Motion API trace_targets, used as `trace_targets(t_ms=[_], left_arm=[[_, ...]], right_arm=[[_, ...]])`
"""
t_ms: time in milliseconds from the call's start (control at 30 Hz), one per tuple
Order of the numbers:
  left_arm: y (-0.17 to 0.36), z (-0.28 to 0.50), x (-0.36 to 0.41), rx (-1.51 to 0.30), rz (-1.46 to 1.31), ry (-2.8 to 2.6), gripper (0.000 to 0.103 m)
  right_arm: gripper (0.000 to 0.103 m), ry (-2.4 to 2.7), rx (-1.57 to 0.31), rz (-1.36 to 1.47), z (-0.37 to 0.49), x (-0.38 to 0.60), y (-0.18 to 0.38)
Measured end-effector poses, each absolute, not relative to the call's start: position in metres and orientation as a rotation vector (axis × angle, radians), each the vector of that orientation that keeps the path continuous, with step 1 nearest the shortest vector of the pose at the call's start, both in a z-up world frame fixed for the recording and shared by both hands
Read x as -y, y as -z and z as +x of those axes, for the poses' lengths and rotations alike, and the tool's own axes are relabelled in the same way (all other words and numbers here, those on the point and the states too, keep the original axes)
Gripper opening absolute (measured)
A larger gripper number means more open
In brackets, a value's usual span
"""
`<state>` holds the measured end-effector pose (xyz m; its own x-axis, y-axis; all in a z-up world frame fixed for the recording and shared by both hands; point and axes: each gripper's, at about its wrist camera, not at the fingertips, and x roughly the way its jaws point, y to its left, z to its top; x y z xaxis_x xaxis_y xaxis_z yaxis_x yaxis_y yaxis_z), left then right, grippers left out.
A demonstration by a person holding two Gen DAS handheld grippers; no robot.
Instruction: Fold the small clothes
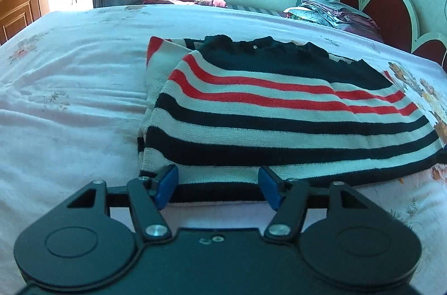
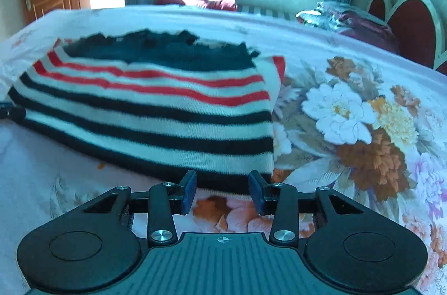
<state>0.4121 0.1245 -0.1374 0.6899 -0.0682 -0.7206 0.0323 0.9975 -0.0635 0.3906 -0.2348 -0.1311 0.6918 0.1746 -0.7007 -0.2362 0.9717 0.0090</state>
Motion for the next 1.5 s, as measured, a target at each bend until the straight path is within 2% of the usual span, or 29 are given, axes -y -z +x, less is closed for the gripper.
trace_targets(t_ms=[100, 333, 467, 567, 733, 900, 967, 1167, 1233, 1500], left_arm=[[0.141, 0.408, -0.125, -0.797, -0.053, 0.055, 0.063], [0.139, 0.403, -0.125, -0.788, -0.036, 0.059, 0.063], [0.141, 0.405, -0.130, -0.791, -0.055, 0.076, 0.063], [0.143, 0.404, -0.133, -0.786, -0.056, 0.091, 0.065], [0.136, 0.402, -0.129, -0.776, -0.035, 0.078, 0.062], [0.141, 0.400, -0.134, -0.787, -0.069, 0.056, 0.063], [0.142, 0.401, -0.132, -0.789, -0.060, 0.046, 0.063], [0.142, 0.403, -0.127, -0.796, -0.040, 0.024, 0.064], [0.143, 0.403, -0.125, -0.796, -0.036, 0.013, 0.064], [0.143, 0.401, -0.120, -0.797, -0.018, -0.011, 0.064]], right_arm=[[0.041, -0.170, -0.719, -0.080, 0.400, 0.236, 0.124], [0.041, -0.183, -0.861, 0.146, 0.419, 0.266, 0.147], [0.020, -0.181, -0.871, 0.093, 0.414, 0.265, 0.150], [0.016, -0.179, -0.883, 0.023, 0.406, 0.259, 0.150], [0.016, -0.153, -0.880, -0.026, 0.406, 0.254, 0.145], [0.016, -0.195, -0.712, -0.063, 0.390, 0.243, 0.123], [0.015, -0.178, -0.835, -0.123, 0.403, 0.235, 0.146], [0.016, -0.162, -0.767, -0.081, 0.395, 0.239, 0.143], [0.016, -0.161, -0.838, -0.073, 0.402, 0.242, 0.154], [0.016, -0.188, -0.839, -0.088, 0.403, 0.243, 0.154]])
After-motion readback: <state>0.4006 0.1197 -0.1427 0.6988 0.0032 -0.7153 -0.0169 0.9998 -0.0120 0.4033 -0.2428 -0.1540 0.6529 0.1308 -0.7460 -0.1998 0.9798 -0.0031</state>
